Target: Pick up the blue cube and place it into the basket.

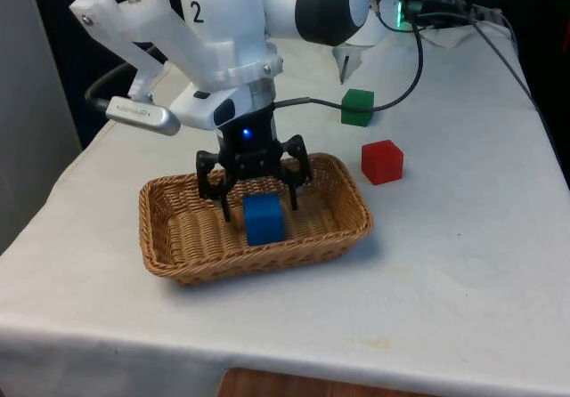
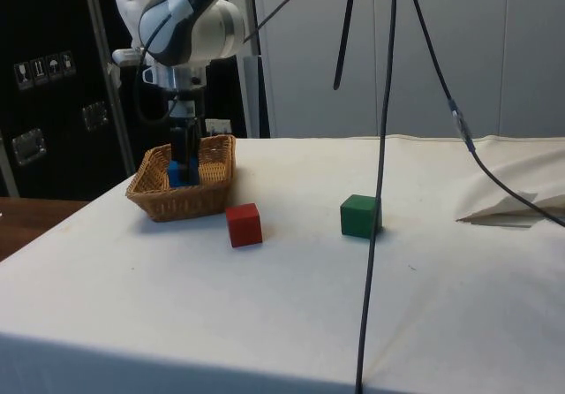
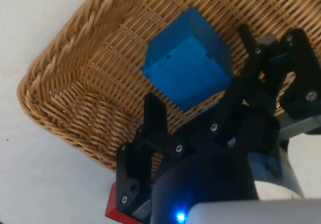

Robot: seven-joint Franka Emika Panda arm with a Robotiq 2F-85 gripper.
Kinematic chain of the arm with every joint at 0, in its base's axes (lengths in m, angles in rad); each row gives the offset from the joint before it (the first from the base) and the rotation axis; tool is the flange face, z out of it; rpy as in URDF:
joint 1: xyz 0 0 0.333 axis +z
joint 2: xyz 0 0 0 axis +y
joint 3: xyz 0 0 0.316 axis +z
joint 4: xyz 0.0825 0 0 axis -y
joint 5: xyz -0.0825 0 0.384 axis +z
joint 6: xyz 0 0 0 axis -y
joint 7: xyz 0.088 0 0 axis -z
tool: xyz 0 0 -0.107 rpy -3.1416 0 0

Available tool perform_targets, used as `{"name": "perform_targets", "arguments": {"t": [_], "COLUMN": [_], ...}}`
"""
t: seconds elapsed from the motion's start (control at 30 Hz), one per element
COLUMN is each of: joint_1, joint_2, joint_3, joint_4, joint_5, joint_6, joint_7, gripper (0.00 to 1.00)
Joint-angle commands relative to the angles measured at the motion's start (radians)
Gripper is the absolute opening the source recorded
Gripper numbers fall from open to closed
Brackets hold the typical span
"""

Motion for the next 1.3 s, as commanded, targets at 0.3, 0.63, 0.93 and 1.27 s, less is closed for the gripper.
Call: {"name": "perform_targets", "arguments": {"t": [0.3, 0.63, 0.93, 1.27], "joint_1": [0.0, 0.004, 0.004, 0.006], "joint_2": [-0.016, -0.063, -0.105, -0.172], "joint_3": [-0.003, -0.018, -0.028, -0.034], "joint_4": [0.009, 0.029, 0.034, -0.008], "joint_5": [-0.004, -0.013, -0.016, -0.012], "joint_6": [-0.029, -0.105, -0.165, -0.2], "joint_7": [0.002, 0.01, 0.016, 0.033], "gripper": [1.0, 1.0, 1.0, 1.0]}}
